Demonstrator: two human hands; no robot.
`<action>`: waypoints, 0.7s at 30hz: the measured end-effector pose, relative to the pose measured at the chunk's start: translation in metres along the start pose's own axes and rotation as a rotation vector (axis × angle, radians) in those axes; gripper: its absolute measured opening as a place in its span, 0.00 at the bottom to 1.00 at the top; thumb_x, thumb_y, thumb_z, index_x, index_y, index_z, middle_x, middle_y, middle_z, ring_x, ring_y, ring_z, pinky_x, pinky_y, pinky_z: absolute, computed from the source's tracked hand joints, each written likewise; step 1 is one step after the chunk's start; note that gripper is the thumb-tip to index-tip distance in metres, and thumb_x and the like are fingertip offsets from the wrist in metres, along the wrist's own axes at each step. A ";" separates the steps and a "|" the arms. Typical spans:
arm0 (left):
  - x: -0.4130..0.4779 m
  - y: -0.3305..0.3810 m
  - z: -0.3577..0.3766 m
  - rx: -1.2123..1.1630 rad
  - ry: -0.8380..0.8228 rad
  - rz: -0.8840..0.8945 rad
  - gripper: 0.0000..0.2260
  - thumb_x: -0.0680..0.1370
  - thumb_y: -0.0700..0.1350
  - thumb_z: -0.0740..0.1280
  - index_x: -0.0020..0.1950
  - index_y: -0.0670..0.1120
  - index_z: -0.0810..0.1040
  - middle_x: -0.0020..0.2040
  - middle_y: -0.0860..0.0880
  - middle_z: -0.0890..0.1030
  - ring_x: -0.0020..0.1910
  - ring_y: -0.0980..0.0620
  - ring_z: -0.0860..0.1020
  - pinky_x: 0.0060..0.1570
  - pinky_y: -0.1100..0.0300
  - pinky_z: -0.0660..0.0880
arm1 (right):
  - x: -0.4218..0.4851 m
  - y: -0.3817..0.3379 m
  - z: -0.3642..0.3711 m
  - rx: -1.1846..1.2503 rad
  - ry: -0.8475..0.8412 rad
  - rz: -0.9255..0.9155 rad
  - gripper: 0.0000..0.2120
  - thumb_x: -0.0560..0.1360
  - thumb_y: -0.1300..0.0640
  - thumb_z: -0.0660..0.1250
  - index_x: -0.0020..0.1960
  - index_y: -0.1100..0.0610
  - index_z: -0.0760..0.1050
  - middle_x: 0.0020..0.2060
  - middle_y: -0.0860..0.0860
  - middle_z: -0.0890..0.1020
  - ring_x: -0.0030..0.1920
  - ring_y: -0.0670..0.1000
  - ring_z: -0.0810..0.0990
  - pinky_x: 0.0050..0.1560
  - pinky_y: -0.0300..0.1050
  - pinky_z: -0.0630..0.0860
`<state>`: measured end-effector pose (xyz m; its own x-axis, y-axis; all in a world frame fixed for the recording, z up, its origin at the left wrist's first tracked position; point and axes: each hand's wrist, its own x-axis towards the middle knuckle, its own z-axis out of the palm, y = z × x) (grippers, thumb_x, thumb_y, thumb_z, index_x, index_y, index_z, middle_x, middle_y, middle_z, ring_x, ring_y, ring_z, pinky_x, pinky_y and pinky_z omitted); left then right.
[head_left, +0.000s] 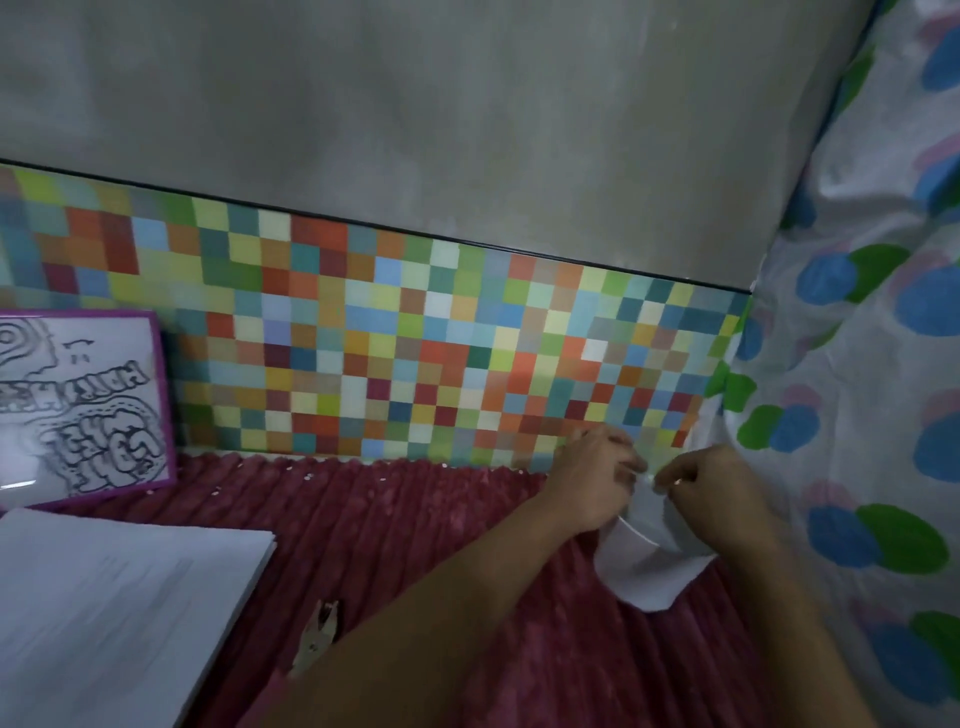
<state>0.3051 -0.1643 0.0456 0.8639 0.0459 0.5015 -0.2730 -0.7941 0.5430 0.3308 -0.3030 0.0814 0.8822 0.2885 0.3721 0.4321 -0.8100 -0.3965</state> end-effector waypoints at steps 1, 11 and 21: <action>-0.002 -0.002 -0.006 0.012 -0.004 0.019 0.14 0.76 0.39 0.65 0.60 0.45 0.81 0.65 0.45 0.74 0.65 0.44 0.67 0.65 0.53 0.65 | 0.000 -0.006 0.003 0.004 0.054 -0.016 0.12 0.69 0.71 0.65 0.44 0.62 0.85 0.44 0.58 0.85 0.37 0.51 0.79 0.39 0.41 0.72; -0.091 -0.120 -0.163 0.028 0.211 -0.432 0.08 0.71 0.43 0.66 0.46 0.43 0.81 0.47 0.48 0.82 0.49 0.49 0.80 0.47 0.59 0.74 | 0.000 -0.155 0.109 0.381 -0.085 -0.296 0.04 0.69 0.67 0.71 0.40 0.62 0.84 0.37 0.56 0.84 0.39 0.52 0.81 0.42 0.45 0.74; -0.152 -0.210 -0.207 0.261 0.202 -0.709 0.10 0.76 0.37 0.61 0.51 0.38 0.81 0.51 0.40 0.82 0.52 0.42 0.79 0.51 0.56 0.72 | -0.023 -0.242 0.218 0.477 -0.330 -0.433 0.07 0.70 0.64 0.69 0.34 0.63 0.80 0.30 0.53 0.81 0.31 0.45 0.74 0.38 0.43 0.70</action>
<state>0.1433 0.1210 -0.0054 0.6947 0.6847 0.2205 0.4450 -0.6499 0.6161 0.2466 -0.0026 -0.0148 0.5912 0.7334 0.3356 0.7239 -0.2990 -0.6218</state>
